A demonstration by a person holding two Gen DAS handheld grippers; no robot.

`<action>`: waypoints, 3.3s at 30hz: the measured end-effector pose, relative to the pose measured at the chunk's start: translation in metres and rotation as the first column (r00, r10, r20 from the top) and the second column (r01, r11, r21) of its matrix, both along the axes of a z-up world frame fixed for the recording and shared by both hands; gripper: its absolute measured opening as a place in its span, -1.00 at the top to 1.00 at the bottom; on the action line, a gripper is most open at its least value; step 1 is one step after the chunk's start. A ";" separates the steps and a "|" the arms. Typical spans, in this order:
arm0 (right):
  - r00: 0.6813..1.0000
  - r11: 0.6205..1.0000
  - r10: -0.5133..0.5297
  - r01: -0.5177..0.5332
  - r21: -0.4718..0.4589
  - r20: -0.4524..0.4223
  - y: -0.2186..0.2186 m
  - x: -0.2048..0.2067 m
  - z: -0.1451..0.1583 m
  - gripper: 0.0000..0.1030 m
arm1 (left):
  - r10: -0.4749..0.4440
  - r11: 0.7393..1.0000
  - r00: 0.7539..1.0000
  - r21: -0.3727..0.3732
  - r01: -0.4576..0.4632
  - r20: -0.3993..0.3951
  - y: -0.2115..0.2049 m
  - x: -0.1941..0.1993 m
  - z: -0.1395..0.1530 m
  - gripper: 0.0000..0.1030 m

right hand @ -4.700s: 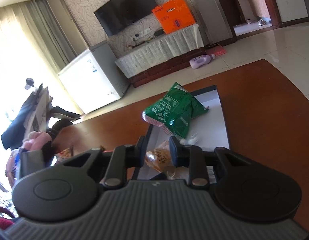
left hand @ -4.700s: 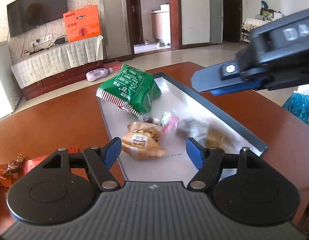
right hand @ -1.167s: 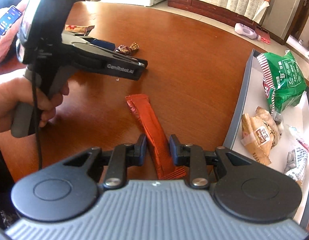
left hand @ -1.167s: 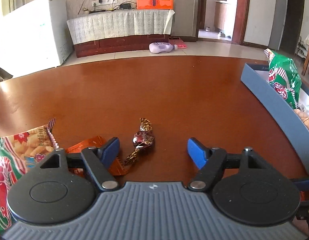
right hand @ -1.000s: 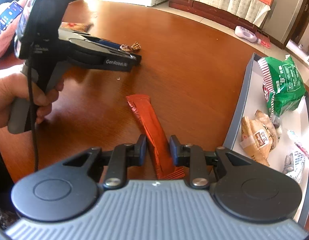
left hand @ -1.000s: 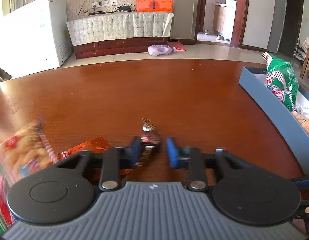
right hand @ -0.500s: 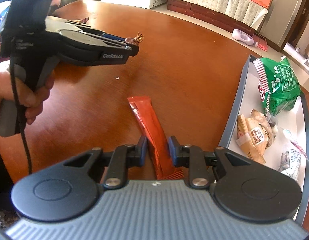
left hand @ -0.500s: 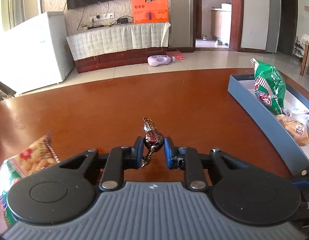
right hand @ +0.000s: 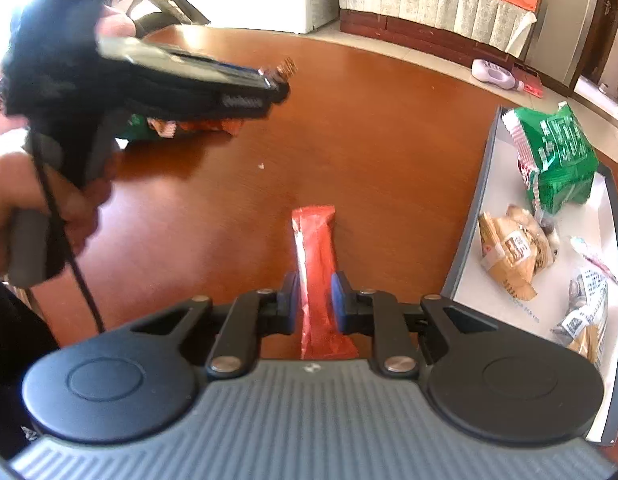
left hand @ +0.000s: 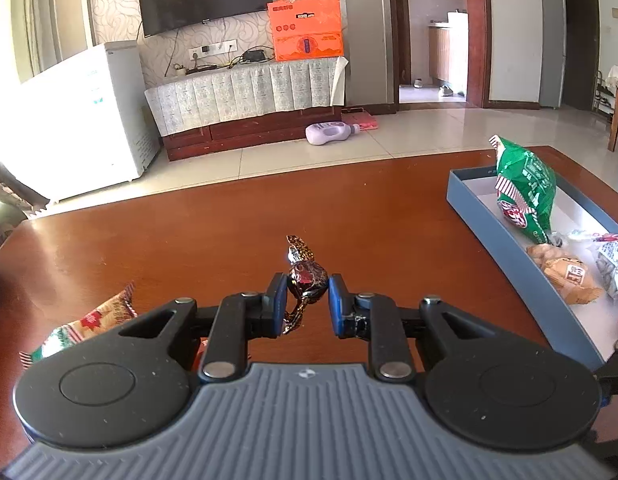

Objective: Organize snacks
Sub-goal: 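Lift the red bar wrapper with the right gripper while the left lifts the chocolate, then carry the chocolate and red bar over the box with both grippers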

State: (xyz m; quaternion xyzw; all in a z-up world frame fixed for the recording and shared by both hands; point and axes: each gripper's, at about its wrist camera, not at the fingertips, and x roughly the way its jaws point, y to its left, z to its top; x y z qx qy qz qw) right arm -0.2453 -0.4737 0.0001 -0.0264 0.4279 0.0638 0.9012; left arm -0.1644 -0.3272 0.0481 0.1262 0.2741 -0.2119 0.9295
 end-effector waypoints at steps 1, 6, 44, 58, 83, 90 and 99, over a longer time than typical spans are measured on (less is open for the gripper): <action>1.000 1.000 0.007 -0.007 0.013 -0.006 -0.001 0.001 -0.001 0.58 | -0.001 1.000 1.000 0.003 0.001 0.004 -0.001 -0.001 0.004 0.50; 1.000 1.000 0.006 -0.006 -0.030 0.008 0.009 0.003 -0.006 0.32 | -0.018 1.000 1.000 -0.002 0.018 0.007 0.004 -0.009 0.017 0.49; 0.984 0.995 -0.055 0.039 0.095 0.171 -0.027 -0.019 0.035 0.53 | -0.057 0.998 0.998 -0.011 0.057 0.019 -0.016 -0.011 0.023 0.49; 0.967 0.989 -0.121 0.098 0.110 0.222 -0.058 -0.045 0.052 0.53 | -0.121 0.993 0.992 -0.015 0.121 0.033 -0.061 -0.021 0.022 0.49; 0.923 0.963 -0.256 0.217 0.161 0.286 -0.122 -0.077 0.060 0.53 | -0.262 0.964 0.964 -0.034 0.264 0.051 -0.131 -0.050 0.014 0.49; 0.917 0.957 -0.278 0.236 0.170 0.286 -0.132 -0.083 0.059 0.53 | -0.287 0.956 0.957 -0.046 0.289 0.049 -0.145 -0.051 0.011 0.49; 0.908 0.950 -0.300 0.257 0.175 0.294 -0.141 -0.092 0.060 0.53 | -0.319 0.944 0.947 -0.073 0.321 0.041 -0.166 -0.051 0.006 0.49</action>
